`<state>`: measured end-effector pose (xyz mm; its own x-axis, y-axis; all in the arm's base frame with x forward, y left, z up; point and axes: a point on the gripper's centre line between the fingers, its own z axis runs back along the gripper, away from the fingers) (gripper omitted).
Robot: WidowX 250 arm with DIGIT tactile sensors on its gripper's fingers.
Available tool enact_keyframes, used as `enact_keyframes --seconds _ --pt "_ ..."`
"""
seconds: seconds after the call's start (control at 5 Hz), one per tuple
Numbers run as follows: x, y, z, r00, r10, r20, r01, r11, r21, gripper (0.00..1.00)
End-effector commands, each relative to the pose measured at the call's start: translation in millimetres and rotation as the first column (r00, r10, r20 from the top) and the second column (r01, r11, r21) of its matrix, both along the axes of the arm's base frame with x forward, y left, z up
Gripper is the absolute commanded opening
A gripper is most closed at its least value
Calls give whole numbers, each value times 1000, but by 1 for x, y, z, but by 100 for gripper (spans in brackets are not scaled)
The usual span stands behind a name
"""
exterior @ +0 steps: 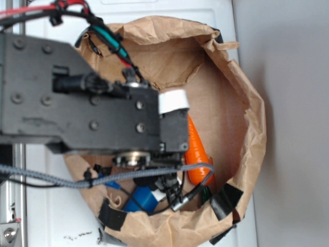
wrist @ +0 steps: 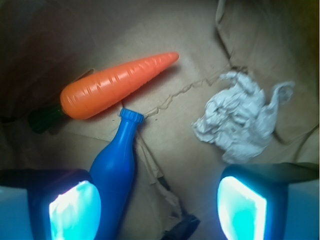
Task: Grab the blue bottle.
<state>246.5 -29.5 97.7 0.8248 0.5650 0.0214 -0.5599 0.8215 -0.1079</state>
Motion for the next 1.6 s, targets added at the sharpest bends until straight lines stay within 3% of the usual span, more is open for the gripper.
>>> enact_keyframes --seconds 0.0,0.6,1.0,1.2,1.4 --pt "7 -24 -8 997 18 72 -18 1000 -4 100" --pt "7 -24 -8 997 18 72 -18 1000 -4 100" --pt "31 -4 -48 998 10 65 -12 1000 24 100" --pt "42 0 -62 995 30 93 -34 999 35 0" --pt "53 3 -51 990 91 109 -97 994 50 0"
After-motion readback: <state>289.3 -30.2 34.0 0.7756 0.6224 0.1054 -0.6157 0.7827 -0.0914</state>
